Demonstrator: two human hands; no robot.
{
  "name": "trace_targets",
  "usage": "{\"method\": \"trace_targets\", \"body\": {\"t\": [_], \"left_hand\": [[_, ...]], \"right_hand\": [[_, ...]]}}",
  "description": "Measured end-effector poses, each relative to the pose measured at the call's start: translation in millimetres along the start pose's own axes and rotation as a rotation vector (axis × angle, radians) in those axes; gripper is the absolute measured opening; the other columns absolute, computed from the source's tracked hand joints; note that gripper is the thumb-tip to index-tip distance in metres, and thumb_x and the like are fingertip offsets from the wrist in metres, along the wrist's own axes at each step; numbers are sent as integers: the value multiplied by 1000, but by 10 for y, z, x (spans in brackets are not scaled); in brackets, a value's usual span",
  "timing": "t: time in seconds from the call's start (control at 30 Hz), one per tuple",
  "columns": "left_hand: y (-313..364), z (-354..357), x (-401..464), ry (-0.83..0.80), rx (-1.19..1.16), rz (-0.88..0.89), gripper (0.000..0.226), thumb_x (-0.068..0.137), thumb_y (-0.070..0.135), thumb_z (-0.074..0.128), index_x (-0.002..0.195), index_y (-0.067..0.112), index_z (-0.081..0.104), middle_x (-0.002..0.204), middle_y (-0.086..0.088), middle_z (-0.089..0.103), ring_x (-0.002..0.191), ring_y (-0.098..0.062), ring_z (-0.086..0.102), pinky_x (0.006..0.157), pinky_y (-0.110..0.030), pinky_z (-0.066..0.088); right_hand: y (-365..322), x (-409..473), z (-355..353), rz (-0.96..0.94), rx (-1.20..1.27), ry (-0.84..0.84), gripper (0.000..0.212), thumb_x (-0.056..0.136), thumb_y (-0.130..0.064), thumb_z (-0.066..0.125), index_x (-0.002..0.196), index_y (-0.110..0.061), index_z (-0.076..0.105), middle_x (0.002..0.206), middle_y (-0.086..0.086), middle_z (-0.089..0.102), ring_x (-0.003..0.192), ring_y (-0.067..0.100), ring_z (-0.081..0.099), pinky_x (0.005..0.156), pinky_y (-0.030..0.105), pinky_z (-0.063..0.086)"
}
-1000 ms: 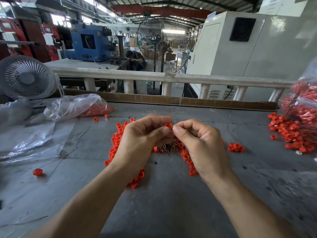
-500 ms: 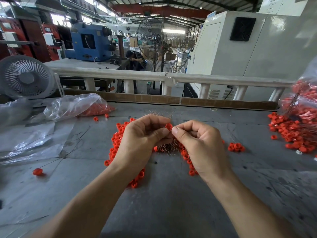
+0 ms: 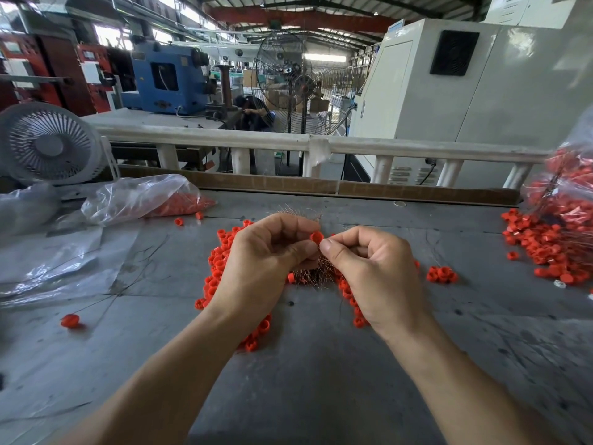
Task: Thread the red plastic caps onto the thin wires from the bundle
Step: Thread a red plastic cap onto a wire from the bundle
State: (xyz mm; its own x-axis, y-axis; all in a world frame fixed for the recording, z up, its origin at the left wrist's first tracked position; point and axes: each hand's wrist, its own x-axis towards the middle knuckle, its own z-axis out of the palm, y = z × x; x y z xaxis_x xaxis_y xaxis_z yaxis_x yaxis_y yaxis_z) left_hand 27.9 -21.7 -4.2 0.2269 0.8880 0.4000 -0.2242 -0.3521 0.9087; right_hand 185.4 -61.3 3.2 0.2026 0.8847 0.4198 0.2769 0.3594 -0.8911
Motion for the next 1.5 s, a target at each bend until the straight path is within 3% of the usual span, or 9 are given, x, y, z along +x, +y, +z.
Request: {"method": "trace_targets", "body": {"t": [0.23,0.4,0.6,0.7,0.8,0.93,1.07,1.27,1.5], "left_hand": [[9,18,-4,26,26,10,22,87,-6,72,97,13,76,91,-10,76,87,-26,75,78,-28,60],[45,24,-8,29,-64,-60,15,88,-1,70,99,8,76,93,-13,78,87,-24,77,76,-25,60],[76,17,5,59,-163,-160,12,83,2,71,88,11,78,88,-16,77,82,-24,77,72,-27,61],[84,1,12,34,-220,-205,16,76,10,72,89,14,81,89,-15,76,82,-22,76,72,-27,61],[73,-21,13,1,-244,-252,23,77,9,71,97,12,82,91,-17,76,85,-22,75,74,-28,61],[62,-15,9,-8,-264,-275,23,79,8,70,98,9,81,91,-20,75,84,-22,75,73,-28,61],[76,-4,6,13,-270,-249,19,78,9,70,93,11,81,88,-17,75,81,-21,75,72,-28,61],[100,8,2,45,-273,-221,26,79,10,68,103,2,75,85,-15,75,79,-20,75,71,-26,61],[104,15,-3,28,-301,-209,17,79,10,68,91,12,81,92,-17,76,80,-22,75,72,-28,61]], "right_hand": [[24,7,16,26,9,-7,13,91,-24,76,78,-27,74,48,-4,58,43,8,45,42,23,37],[1,25,-10,-4,-4,17,13,91,-20,77,78,-21,76,68,2,74,67,21,70,60,23,52],[-26,10,-11,-30,-30,6,14,91,-21,77,77,-21,75,66,14,71,57,20,57,53,24,44],[-39,10,-19,-42,-16,-6,14,91,-20,76,77,-21,75,65,6,71,57,14,60,55,18,46],[-26,15,-19,-35,4,-38,17,94,-15,71,77,-18,73,51,-11,61,48,-1,50,50,9,38],[-6,31,-46,-6,62,-67,18,98,-11,64,83,-13,73,47,-18,51,43,-2,45,45,7,34],[-1,34,-46,16,83,-76,19,100,-16,62,85,-15,74,52,-11,48,45,1,39,45,10,31],[16,38,-22,53,141,-72,17,99,-18,63,86,-17,73,56,-3,55,45,1,44,44,11,34],[27,35,-15,193,202,-117,17,99,-25,65,84,-21,70,61,3,62,44,11,46,38,21,32]]}}
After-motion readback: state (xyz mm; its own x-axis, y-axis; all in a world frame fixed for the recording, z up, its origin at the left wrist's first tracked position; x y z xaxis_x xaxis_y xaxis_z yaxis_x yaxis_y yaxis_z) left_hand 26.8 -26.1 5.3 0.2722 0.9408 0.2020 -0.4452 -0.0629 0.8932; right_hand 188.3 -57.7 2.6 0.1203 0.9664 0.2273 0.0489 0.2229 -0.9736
